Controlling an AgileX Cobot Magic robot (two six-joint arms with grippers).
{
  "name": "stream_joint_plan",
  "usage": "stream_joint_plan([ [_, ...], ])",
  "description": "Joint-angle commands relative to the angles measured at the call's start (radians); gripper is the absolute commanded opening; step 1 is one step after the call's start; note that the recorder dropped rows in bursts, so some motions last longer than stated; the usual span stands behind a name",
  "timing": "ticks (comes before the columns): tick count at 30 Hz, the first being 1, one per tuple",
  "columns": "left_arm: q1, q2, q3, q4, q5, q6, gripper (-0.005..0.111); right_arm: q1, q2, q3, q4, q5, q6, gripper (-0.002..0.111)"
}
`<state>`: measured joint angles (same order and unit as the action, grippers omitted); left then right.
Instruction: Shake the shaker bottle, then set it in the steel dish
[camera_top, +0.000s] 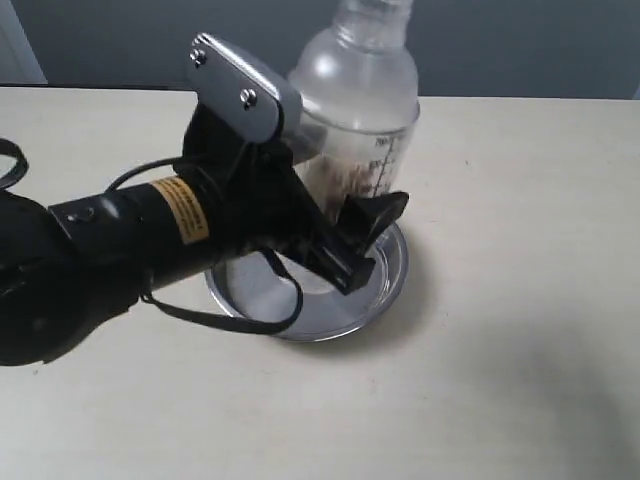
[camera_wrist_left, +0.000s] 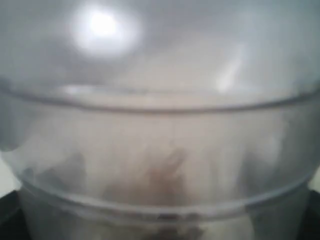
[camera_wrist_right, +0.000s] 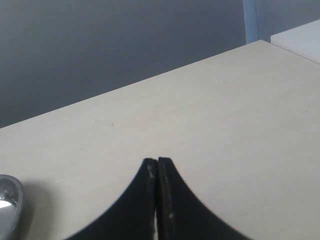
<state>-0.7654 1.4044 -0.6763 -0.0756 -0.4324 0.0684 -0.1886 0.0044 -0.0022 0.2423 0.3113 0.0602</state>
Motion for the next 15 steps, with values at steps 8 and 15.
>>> stream_joint_plan([
  [8, 0.023, 0.077, 0.042, -0.071, -0.119, -0.074, 0.0, 0.001, -0.004, 0.002, -0.003, -0.007, -0.003, -0.001],
  [15, 0.057, 0.008, -0.003, -0.057, -0.02, 0.016, 0.0, 0.001, -0.004, 0.002, -0.007, -0.007, -0.003, -0.001],
])
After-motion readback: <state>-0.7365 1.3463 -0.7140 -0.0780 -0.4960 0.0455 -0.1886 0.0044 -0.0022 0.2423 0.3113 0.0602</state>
